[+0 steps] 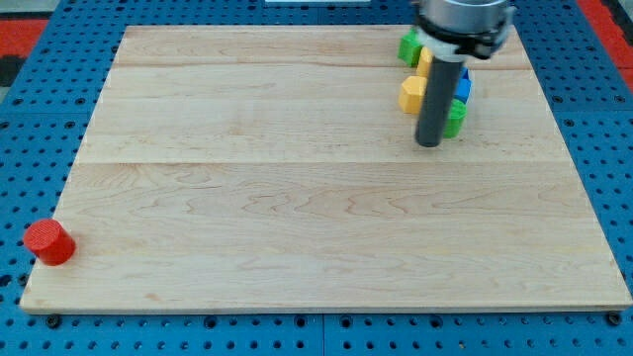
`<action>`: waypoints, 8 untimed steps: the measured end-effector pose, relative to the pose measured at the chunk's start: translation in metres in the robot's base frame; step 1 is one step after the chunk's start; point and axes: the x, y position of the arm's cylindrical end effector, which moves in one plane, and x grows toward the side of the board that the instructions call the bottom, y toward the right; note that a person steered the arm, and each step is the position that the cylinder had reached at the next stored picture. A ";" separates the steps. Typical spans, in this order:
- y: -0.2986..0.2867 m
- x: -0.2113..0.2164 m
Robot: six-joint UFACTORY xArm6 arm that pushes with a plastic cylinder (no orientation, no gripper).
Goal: Place your arm to the right of the blue cube
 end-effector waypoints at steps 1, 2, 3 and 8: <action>0.000 0.000; 0.004 0.003; 0.014 0.038; 0.127 -0.020</action>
